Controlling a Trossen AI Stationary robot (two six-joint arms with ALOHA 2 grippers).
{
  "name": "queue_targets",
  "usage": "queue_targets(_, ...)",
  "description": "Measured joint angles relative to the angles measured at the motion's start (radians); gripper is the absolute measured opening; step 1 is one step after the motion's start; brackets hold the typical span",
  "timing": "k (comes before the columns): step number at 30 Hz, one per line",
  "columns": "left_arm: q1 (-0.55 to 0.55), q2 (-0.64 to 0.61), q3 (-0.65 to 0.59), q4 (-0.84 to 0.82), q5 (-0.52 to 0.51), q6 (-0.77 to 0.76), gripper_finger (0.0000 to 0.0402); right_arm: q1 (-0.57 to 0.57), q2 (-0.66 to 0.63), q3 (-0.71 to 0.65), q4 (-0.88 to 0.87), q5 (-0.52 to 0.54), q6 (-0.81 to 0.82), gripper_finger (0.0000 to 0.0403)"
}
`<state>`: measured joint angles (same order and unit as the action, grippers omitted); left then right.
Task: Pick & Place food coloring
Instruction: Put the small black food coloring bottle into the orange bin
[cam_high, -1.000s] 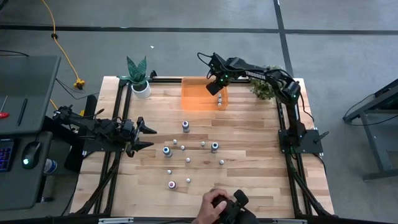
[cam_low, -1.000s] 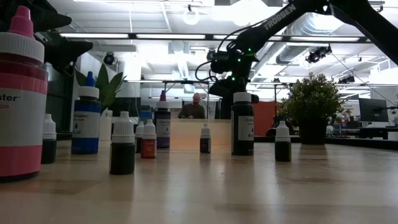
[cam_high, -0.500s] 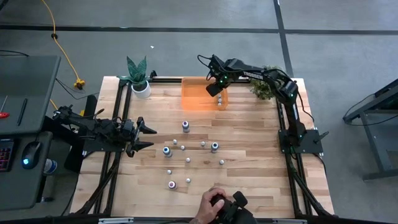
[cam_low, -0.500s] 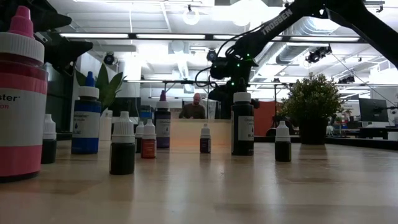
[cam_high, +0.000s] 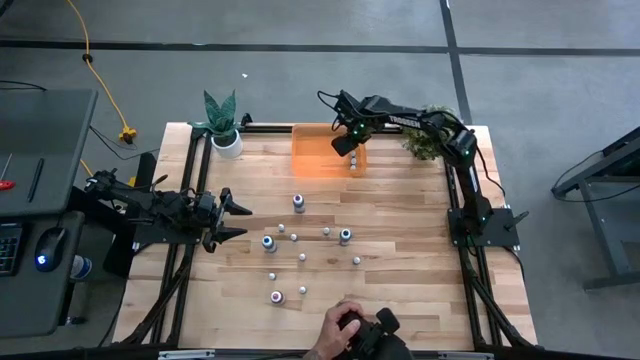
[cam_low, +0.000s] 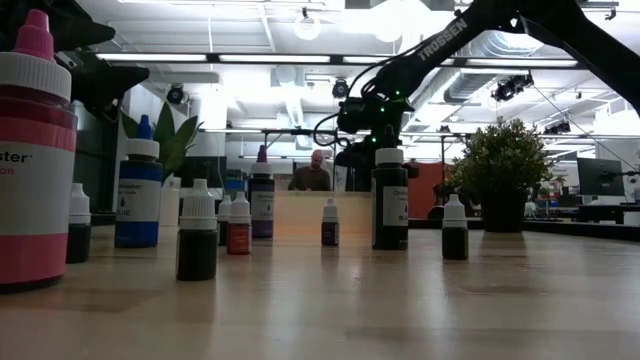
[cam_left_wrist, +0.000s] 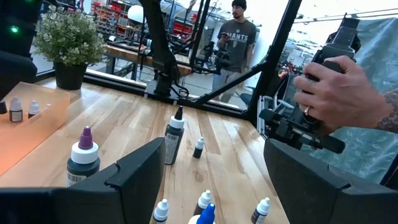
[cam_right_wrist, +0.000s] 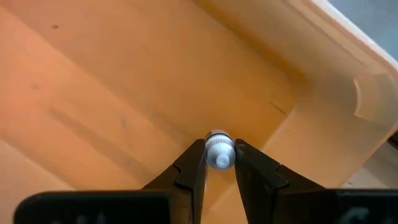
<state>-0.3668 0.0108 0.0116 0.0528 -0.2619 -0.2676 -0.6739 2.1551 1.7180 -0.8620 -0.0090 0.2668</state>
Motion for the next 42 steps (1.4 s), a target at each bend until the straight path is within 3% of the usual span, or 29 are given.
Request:
queue_targets(17, 0.0, 0.0, 0.0, 0.0, 0.0, 0.0, 0.0271, 0.0, 0.0, 0.0, -0.001, 0.013, 0.014, 0.0122)
queue_targets(29, 0.0, 0.0, 0.0, 0.0, 0.0, 0.0, 0.0271, -0.001, -0.01, 0.003, 0.013, 0.029, -0.005, 0.0124)
queue_targets(34, 0.0, 0.0, 0.0, 0.0, 0.0, 0.0, 0.0271, -0.002, -0.056, 0.003, 0.013, 0.089, -0.02, 0.0124)
queue_targets(42, 0.0, 0.0, 0.0, 0.0, 0.0, 0.0, 0.0271, 0.002, -0.136, 0.003, 0.004, 0.097, -0.051, 0.0124)
